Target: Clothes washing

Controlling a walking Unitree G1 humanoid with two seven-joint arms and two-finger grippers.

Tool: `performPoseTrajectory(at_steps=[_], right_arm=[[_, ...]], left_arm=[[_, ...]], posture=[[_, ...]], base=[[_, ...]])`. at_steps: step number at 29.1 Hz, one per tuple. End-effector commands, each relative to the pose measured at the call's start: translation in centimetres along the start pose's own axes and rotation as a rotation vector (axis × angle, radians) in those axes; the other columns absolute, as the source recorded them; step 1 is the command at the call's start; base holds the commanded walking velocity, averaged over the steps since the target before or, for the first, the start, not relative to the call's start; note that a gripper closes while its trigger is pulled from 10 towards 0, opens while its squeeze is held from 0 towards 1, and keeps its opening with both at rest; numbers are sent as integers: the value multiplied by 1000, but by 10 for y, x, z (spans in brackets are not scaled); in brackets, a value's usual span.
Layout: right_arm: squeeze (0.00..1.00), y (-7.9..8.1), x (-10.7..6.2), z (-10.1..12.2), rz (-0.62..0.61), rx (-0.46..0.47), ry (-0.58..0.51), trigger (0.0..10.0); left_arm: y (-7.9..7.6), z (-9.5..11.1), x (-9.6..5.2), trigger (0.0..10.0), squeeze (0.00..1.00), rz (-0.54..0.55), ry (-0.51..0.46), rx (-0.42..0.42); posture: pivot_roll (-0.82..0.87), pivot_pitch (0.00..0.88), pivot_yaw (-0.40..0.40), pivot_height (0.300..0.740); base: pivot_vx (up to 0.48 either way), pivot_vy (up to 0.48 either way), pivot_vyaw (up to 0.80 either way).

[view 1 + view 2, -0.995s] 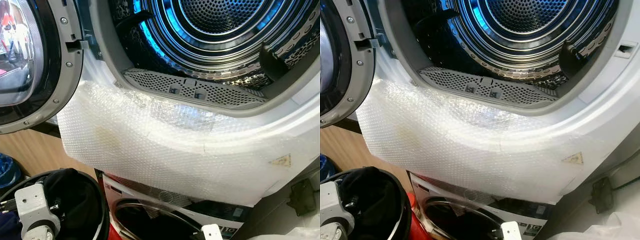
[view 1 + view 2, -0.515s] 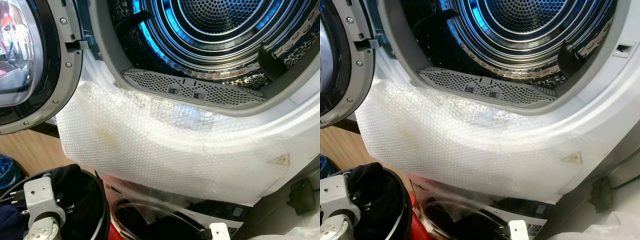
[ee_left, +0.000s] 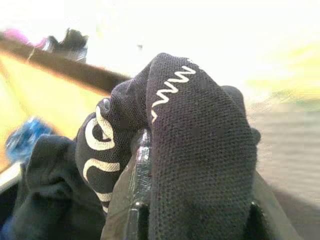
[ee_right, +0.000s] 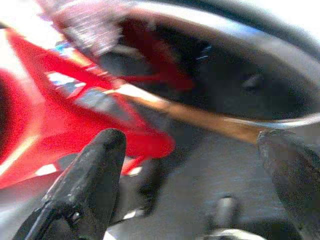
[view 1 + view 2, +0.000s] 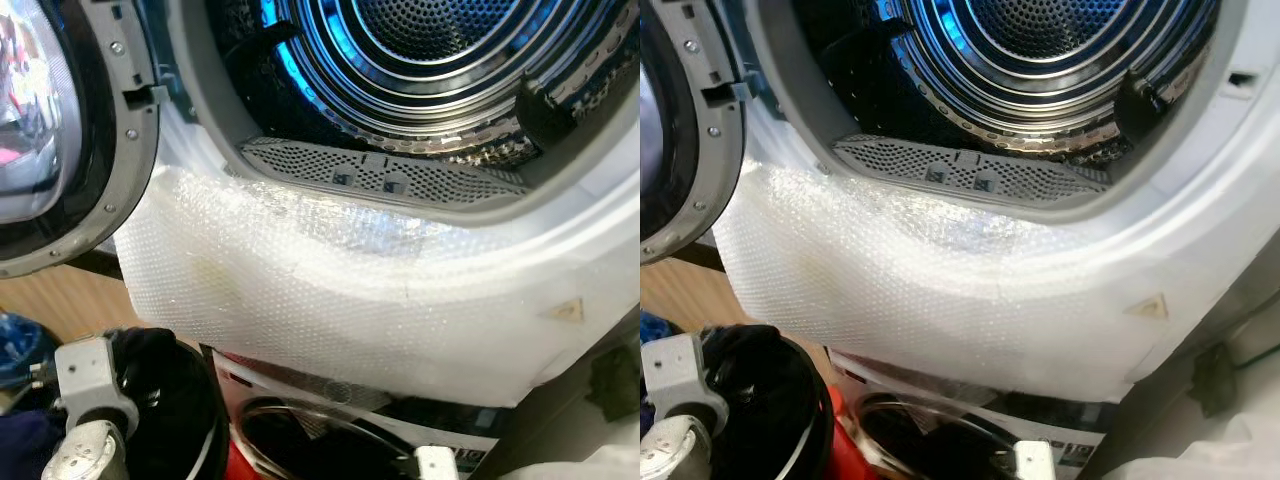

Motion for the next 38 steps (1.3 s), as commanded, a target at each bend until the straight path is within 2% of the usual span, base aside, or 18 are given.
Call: performPoseTrajectory(at_steps=[1,5,6,7,8,9,10,12,13,15,16,20,22,25,28,30,34,38], right_arm=[[0,-1,-1,-6,-4,-10,25,10000],[0,5,-1,-16,22,-38,61,10000],[0,8,-1,-20,36,-55,76,10000],[0,9,-1,-20,40,-59,79,10000],[0,10,-1,-20,47,-67,83,10000],[0,9,-1,-18,49,-68,81,10000],[0,9,-1,-18,49,-68,81,10000],[0,7,-1,-16,45,-69,78,10000],[0,2,-1,-10,30,-78,64,10000],[0,0,-1,-7,21,-79,57,10000],[0,-3,0,1,7,-58,34,10000],[0,-4,1,10,-2,-29,5,10000],[0,-3,1,11,1,-22,1,10000],[0,-1,1,10,6,-14,-1,10000],[0,0,1,7,5,-12,6,10000],[0,1,1,2,11,-16,18,10000],[0,0,0,-1,6,-9,23,10000],[0,1,0,-1,5,14,16,10000]], left_arm=[[-5,17,-20,0,0,-115,-97,5],[2,19,-47,0,0,-163,-113,-70],[-6,16,-61,0,0,-321,-89,-73],[-8,16,-64,0,0,-365,-81,-73],[-14,14,-73,0,0,-486,-63,-58],[-22,18,-89,0,0,-717,-31,-125],[-22,18,-89,0,0,-717,-31,-125],[-24,23,-94,0,0,-821,-28,-150],[-25,36,-86,0,0,-937,-68,-119],[-26,41,-83,0,0,-981,-86,-106],[-31,53,-79,0,0,-1079,-128,-81],[-43,78,-76,0,0,-1300,-208,-69],[-46,82,-76,0,0,-1340,-218,-67],[-54,90,-76,0,0,-1494,-210,-11],[-56,93,-75,0,0,-1558,-207,12],[-60,107,-72,0,0,-1647,-241,59],[-61,121,-68,0,0,-1712,-278,120],[-62,146,-55,0,0,-1723,-395,224]], posture=[[358,0,99,740],[414,0,90,740],[433,0,80,740],[437,0,77,740],[439,0,65,740],[437,0,61,740],[437,0,61,740],[436,0,50,740],[420,0,42,740],[418,0,40,740],[404,0,37,740],[375,0,37,740],[368,0,35,740],[366,0,25,740],[368,0,25,740],[372,0,31,740],[365,0,38,740],[344,0,43,740]], base=[[0,0,0],[0,0,0],[0,0,0],[0,0,0],[0,0,0],[0,0,0],[0,0,0],[0,0,0],[0,0,0],[0,0,0],[0,0,0],[0,0,0],[0,0,0],[0,0,0],[0,0,0],[0,0,0],[0,0,0],[0,0,0]])
Point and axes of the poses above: a point about 5 cm out from each wrist's last joint towards the gripper, its own x axis pointing out of the wrist towards the gripper, its own z axis along the axis of the wrist's last joint, y = z × x, the point moved 1 cm from there along x, pointing out of the wrist towards the gripper, and after that the axes turned 13 degrees about x, right-handed, at the moved point
